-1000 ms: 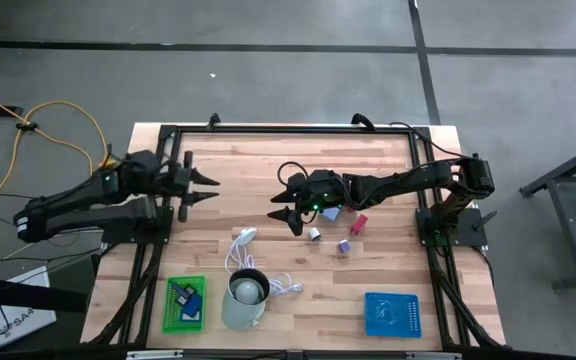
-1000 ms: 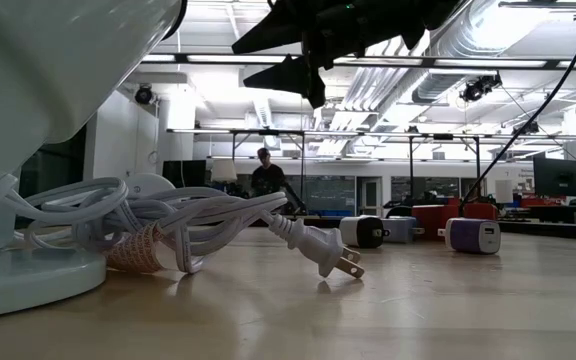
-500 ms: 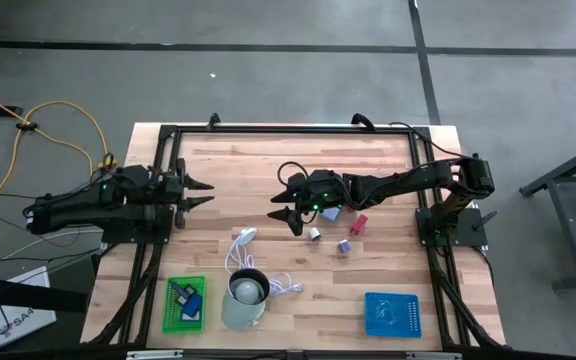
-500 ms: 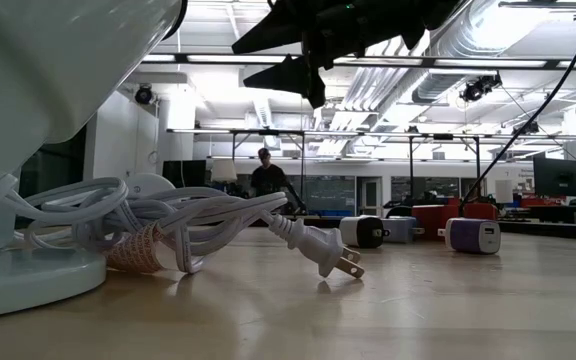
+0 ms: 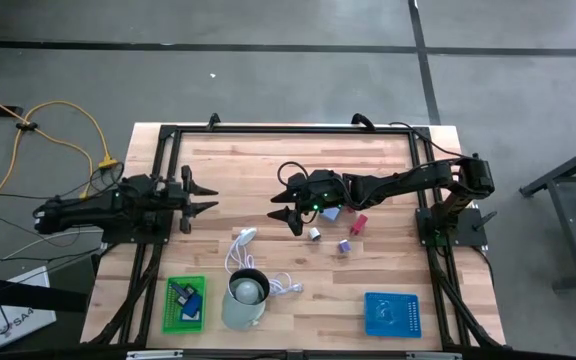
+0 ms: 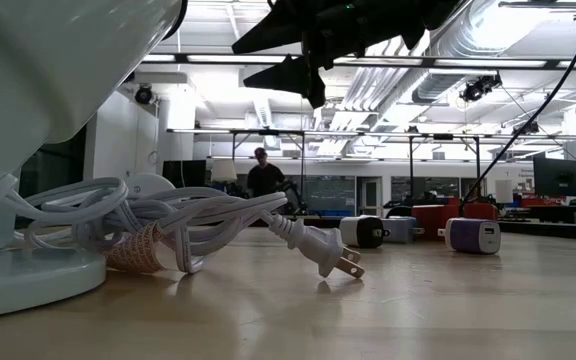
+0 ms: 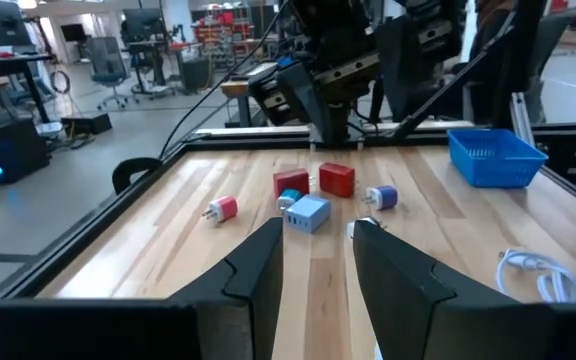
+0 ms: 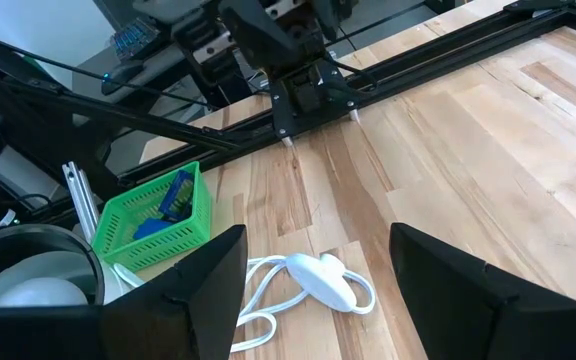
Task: Pick & Place Office items
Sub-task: Put the top red charger adapter into the blue basket
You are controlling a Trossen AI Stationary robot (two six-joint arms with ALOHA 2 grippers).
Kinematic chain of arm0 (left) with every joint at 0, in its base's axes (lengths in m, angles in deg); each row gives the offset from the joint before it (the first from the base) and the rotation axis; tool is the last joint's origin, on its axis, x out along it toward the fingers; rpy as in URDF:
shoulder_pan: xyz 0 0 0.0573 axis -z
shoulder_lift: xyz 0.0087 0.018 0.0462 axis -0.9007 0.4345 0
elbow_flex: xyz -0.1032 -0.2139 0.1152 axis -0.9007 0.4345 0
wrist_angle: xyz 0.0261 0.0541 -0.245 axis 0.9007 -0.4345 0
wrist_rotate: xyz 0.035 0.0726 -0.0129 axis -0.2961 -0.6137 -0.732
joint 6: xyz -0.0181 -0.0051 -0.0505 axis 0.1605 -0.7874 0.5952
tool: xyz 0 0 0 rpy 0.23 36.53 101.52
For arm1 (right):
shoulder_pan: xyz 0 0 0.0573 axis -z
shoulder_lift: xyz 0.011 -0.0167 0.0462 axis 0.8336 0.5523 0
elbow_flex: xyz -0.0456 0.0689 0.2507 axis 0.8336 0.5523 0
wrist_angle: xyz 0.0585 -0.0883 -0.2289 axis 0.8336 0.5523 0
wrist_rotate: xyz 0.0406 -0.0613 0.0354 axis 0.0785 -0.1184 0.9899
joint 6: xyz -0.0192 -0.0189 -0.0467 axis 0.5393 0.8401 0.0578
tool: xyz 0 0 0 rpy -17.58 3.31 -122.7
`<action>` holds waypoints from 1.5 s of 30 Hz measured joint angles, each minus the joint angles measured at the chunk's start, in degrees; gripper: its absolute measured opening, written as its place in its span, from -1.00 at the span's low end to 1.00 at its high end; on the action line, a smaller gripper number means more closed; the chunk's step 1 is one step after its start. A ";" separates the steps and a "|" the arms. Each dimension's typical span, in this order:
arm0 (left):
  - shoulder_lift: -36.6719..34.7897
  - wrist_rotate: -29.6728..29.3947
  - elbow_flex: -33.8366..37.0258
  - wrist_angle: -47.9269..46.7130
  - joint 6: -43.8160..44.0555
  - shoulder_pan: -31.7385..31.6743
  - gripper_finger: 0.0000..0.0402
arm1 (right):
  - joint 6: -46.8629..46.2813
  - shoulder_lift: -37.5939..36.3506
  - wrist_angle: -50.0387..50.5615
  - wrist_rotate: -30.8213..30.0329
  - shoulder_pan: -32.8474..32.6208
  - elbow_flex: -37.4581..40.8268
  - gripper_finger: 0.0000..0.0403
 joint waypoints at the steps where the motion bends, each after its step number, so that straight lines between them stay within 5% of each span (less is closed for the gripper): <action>1: -0.30 -0.38 0.35 0.08 -0.02 0.00 -0.40 | 0.00 0.00 0.00 0.00 -0.01 0.00 0.16; 45: -0.85 -3.25 8.30 5.05 6.64 0.01 -0.40 | 0.00 0.00 0.00 -0.01 -0.01 0.00 0.16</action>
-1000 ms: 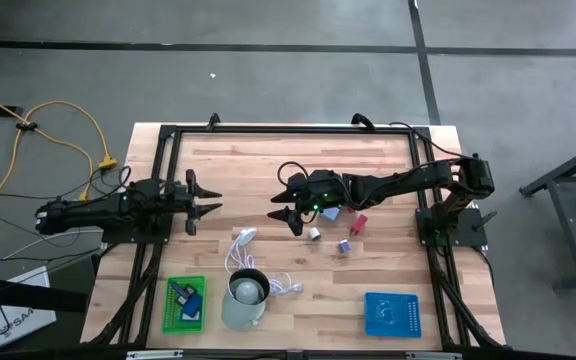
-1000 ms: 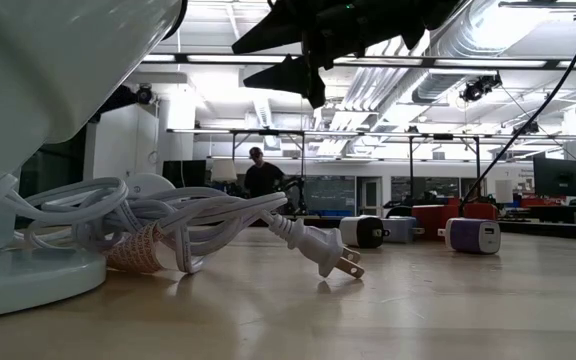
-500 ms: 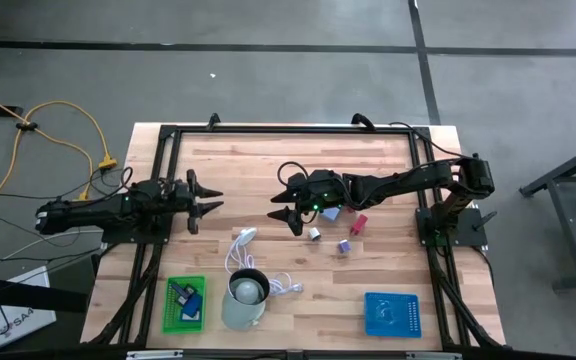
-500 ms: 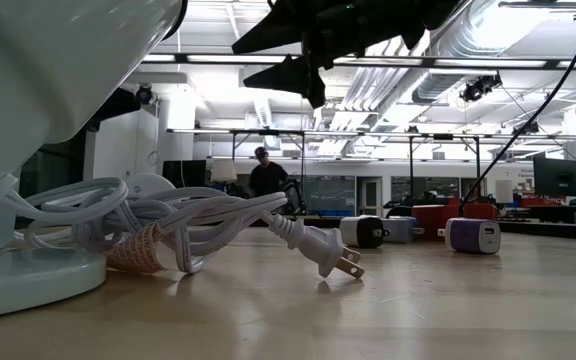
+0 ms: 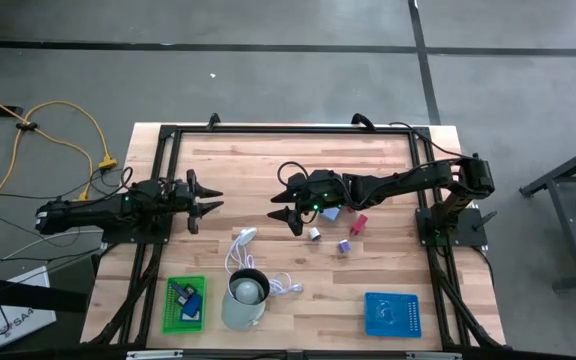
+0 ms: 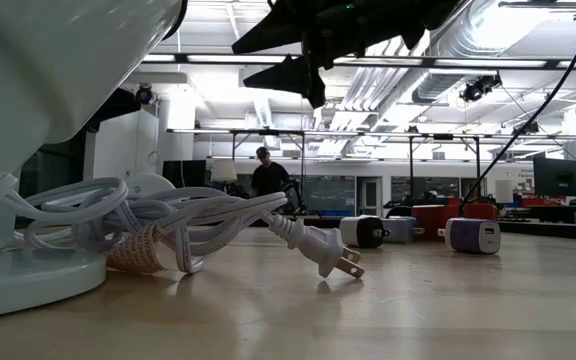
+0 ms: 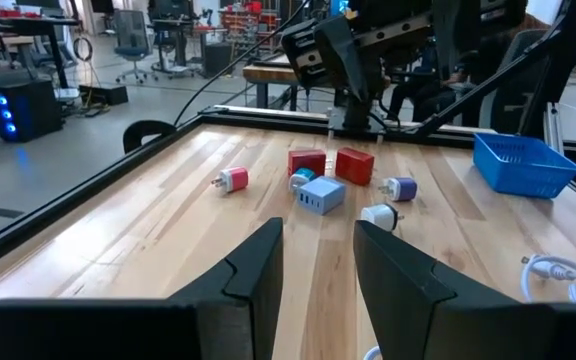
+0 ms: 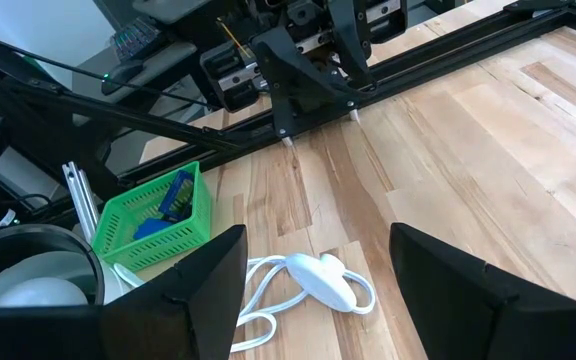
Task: Pick & Place Office items
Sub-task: Put the top red charger adapter into the blue basket
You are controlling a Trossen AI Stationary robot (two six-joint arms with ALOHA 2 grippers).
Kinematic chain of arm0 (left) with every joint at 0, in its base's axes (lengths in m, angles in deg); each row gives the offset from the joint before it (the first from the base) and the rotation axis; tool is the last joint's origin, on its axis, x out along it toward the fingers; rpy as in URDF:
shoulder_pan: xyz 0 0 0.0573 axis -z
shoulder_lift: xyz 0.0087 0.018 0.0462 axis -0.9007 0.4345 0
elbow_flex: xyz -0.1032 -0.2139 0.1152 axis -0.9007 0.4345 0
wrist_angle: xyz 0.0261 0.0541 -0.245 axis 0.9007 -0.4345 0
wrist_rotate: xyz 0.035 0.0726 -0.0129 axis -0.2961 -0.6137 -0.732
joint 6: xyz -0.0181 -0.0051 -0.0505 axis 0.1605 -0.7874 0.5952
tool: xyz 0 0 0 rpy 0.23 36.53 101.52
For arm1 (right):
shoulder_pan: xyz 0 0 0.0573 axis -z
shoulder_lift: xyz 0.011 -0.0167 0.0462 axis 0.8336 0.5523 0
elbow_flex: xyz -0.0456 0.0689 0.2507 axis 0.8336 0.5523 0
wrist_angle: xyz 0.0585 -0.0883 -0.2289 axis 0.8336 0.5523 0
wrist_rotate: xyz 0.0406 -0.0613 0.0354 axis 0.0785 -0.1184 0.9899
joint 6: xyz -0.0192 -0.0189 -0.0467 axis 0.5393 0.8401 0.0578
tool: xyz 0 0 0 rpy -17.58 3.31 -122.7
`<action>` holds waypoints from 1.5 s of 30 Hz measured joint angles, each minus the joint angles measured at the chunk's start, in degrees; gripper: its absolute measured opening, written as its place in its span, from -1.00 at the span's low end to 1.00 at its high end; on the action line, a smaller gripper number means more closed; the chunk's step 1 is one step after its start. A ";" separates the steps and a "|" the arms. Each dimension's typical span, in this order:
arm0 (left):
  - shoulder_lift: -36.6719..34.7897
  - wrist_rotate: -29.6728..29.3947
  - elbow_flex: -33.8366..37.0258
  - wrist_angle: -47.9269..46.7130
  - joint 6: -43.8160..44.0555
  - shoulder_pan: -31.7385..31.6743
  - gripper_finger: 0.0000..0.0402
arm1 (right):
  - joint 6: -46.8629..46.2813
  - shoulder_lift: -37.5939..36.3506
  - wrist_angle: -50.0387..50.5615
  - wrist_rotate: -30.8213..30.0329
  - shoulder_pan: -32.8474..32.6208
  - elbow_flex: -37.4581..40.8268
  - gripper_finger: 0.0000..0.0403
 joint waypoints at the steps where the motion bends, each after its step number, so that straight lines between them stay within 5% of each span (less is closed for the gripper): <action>1: 0.00 0.00 0.00 -0.03 0.01 0.00 -0.40 | 0.00 0.01 0.00 0.02 0.02 0.00 0.16; 34: 0.02 -0.22 0.22 5.94 -0.03 0.02 -0.40 | 0.00 0.00 -0.01 -0.01 0.00 0.00 0.16; 45: 0.02 -0.20 0.20 6.11 -0.03 0.02 -0.40 | -0.14 0.00 -0.34 -4.34 0.00 0.00 0.16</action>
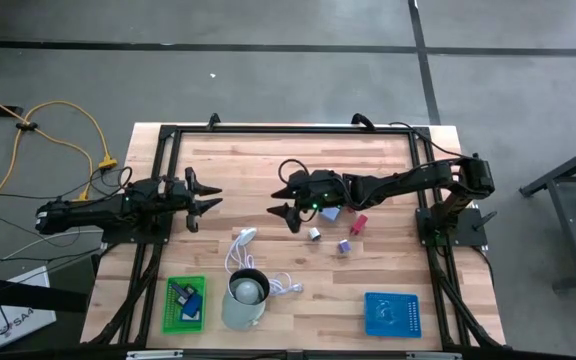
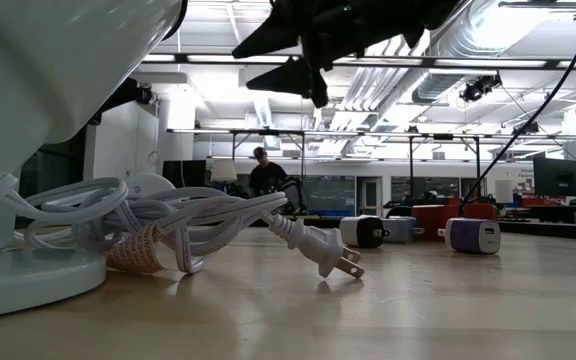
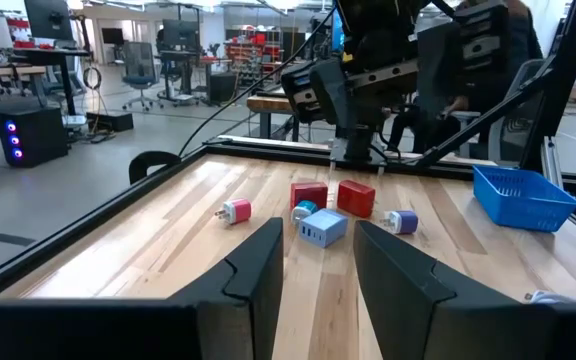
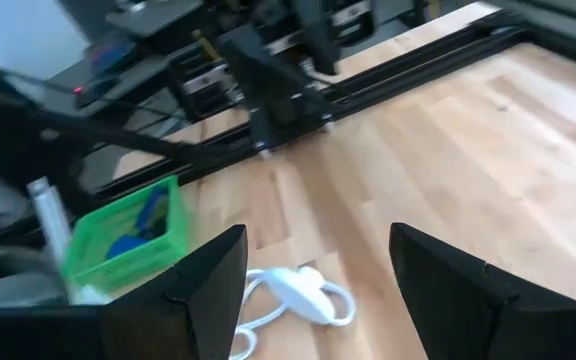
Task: Pick & Place Office items
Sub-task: Put the top red charger adapter into the blue basket
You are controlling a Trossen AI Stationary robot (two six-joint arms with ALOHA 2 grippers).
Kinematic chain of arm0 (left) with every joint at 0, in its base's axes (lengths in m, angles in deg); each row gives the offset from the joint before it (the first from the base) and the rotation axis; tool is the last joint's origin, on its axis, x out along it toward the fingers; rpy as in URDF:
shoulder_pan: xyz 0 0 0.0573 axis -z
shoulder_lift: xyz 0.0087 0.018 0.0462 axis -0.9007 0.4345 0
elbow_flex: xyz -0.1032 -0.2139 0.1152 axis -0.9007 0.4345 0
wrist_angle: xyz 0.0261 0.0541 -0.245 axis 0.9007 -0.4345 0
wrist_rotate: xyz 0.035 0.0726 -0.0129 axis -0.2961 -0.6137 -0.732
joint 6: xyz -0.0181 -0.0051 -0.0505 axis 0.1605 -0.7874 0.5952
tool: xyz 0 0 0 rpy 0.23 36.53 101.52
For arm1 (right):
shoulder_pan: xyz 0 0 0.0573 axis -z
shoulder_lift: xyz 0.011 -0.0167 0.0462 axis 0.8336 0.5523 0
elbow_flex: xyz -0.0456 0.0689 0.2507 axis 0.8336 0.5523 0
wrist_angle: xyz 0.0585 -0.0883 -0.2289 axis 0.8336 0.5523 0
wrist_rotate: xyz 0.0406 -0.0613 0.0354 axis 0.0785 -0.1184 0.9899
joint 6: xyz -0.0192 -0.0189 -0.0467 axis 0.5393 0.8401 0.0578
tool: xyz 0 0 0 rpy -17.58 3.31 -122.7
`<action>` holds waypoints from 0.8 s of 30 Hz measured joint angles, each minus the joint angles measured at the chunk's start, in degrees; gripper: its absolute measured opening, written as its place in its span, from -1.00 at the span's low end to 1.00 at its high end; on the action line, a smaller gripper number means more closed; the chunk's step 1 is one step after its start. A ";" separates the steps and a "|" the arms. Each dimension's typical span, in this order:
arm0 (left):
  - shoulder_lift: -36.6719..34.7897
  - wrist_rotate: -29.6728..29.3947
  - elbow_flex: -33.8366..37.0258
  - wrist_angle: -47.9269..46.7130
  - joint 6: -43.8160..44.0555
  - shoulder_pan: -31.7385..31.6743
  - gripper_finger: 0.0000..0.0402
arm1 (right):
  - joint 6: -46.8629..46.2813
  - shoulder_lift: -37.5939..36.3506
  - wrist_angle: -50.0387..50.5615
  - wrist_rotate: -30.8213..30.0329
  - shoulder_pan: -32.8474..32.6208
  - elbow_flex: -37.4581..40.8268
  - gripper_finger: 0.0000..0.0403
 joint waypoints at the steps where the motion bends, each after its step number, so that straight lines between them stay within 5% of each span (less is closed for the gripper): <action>1: 0.00 0.00 -0.02 0.00 0.00 -0.01 -0.40 | -0.30 0.00 0.08 -1.17 0.00 0.00 0.16; 18: 0.00 0.02 -0.04 0.04 0.00 0.00 -0.40 | 7.93 0.00 -0.04 1.22 0.00 0.00 0.16; 24: 0.01 0.04 -0.04 0.07 -0.02 0.00 -0.40 | 13.10 -4.59 11.45 -6.44 -0.16 -0.61 0.16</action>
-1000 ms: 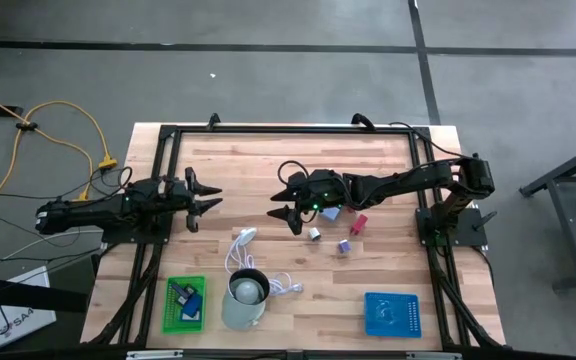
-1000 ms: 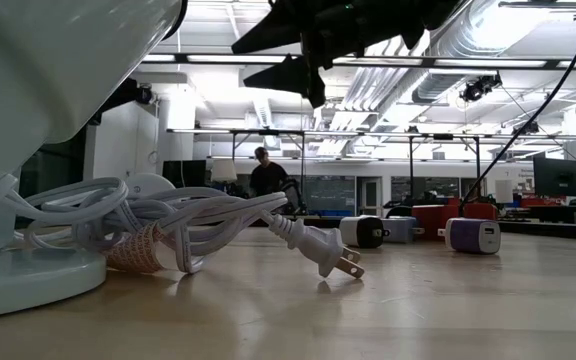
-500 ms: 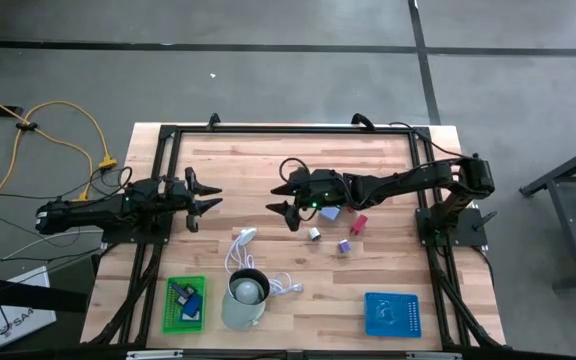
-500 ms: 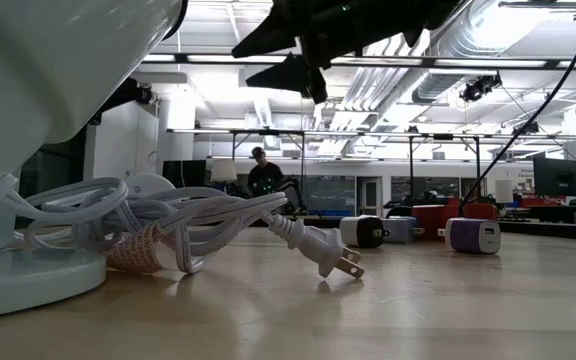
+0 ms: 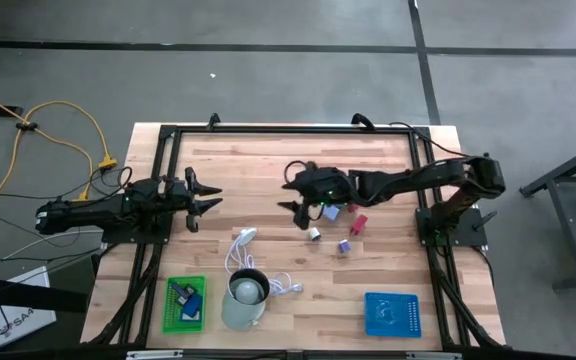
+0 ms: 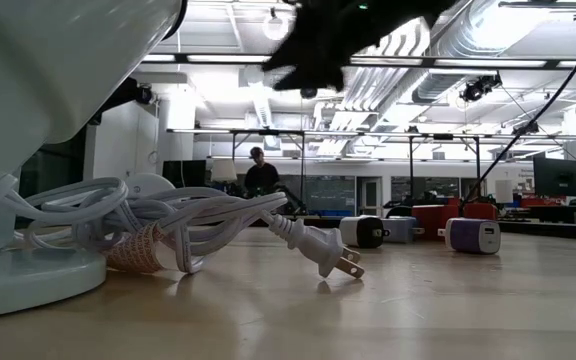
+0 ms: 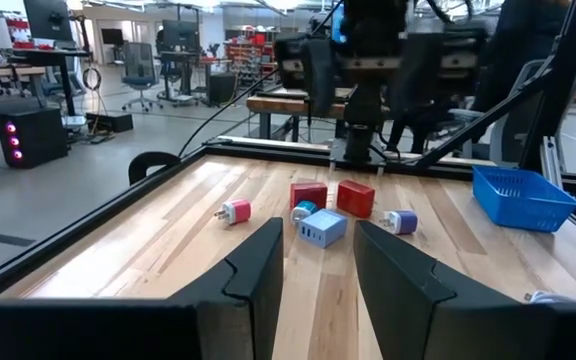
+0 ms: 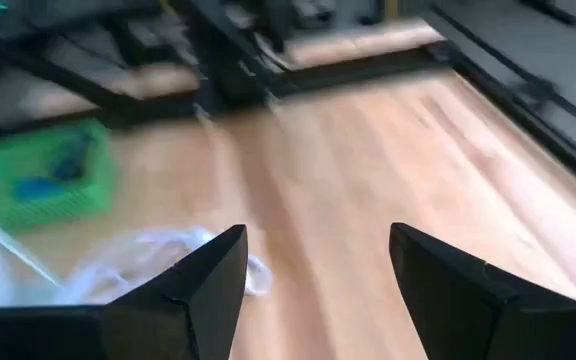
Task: Pick & Place Office items
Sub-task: Put the top red charger adapter into the blue basket
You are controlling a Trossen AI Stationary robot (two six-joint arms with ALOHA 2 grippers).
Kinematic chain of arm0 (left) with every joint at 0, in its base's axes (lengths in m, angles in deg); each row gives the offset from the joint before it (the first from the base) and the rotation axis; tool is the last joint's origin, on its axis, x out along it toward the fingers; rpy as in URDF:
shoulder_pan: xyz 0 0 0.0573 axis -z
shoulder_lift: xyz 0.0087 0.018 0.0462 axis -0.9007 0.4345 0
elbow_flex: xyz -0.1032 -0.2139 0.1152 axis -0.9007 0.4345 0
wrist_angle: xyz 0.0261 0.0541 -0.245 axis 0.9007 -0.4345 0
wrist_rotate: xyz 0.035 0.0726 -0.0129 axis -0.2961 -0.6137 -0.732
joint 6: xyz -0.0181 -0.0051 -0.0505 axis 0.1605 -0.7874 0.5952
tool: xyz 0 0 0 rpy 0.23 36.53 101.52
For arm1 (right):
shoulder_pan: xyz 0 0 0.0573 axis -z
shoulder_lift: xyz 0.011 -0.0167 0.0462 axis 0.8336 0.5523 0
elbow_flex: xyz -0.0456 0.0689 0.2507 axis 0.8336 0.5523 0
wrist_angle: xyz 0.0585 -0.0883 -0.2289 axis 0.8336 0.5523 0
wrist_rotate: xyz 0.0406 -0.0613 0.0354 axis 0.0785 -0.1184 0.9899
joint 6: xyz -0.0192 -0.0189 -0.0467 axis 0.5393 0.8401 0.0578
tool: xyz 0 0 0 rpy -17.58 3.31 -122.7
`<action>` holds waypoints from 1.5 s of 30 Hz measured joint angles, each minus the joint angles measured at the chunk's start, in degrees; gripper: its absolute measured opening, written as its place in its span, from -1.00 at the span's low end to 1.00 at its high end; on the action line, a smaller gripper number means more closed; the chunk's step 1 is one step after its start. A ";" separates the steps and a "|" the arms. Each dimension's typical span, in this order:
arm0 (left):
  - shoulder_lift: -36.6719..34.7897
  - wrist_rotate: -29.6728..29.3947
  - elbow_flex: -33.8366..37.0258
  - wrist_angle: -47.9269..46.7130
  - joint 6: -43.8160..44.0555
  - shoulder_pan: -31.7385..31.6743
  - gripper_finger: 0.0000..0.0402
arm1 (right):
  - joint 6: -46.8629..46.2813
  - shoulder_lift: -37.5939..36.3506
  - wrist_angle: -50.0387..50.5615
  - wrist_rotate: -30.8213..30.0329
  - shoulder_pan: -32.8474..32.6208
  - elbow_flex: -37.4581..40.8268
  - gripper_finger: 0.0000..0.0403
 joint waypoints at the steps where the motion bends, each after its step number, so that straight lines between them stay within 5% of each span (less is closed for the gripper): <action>1: 0.04 0.00 0.00 0.00 0.02 0.00 -0.40 | 0.02 -1.47 3.40 -1.23 0.02 0.12 0.16; 16: 0.32 -0.13 -0.02 0.31 0.01 0.00 -0.40 | -8.37 -11.69 30.17 -14.68 1.26 0.11 0.16; 45: 0.32 -0.24 -0.04 0.20 0.02 0.00 -0.40 | -45.62 -8.20 58.23 -13.80 3.53 0.76 0.16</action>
